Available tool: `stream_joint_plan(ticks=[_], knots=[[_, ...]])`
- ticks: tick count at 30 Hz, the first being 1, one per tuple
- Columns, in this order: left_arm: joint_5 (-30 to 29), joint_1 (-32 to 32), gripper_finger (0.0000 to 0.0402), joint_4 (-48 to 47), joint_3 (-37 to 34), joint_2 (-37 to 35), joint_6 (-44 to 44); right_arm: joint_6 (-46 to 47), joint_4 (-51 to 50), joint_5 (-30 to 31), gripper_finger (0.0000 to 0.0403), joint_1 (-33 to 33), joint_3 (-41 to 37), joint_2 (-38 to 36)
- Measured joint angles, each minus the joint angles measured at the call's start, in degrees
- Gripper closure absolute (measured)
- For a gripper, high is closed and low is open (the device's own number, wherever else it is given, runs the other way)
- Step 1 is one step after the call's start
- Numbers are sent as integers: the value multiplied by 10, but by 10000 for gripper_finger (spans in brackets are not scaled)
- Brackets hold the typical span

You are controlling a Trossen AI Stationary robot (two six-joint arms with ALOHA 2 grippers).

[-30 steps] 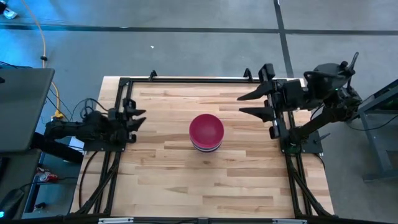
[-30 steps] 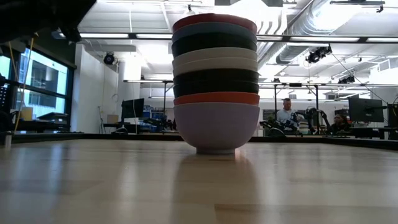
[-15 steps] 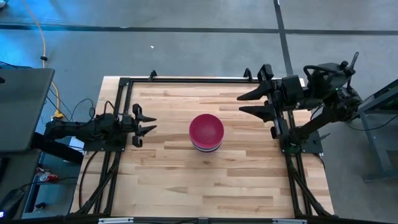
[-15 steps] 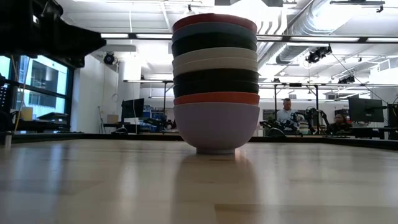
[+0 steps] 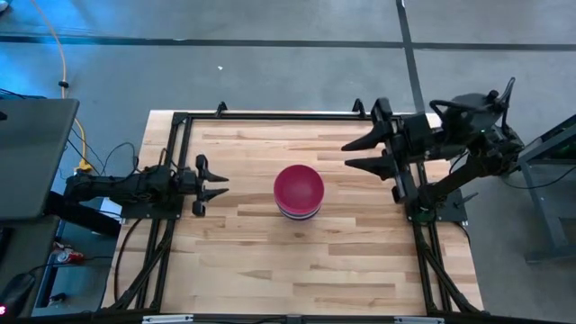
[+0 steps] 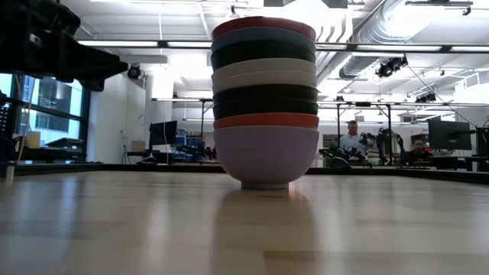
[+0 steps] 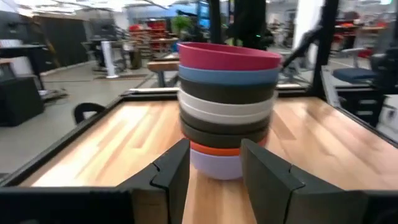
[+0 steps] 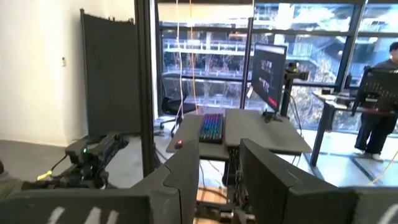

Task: Nest bowls inside each other
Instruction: Return to Home Position

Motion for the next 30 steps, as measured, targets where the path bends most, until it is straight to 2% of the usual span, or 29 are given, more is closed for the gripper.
stream_joint_plan(ticks=[9, 15, 24, 30], knots=[[57, -1, 271, -5, 0, 0, -64, 8, -35, -22, 292, 0, 0, -1], [16, 0, 271, -4, 0, 0, -109, 19, -45, -32, 292, 0, 0, -7], [13, 0, 271, -2, 0, 0, -62, 29, -61, -32, 292, 0, 0, -10], [57, 0, 271, -3, 0, 0, -60, 20, -147, -17, 292, 0, 0, -10]])
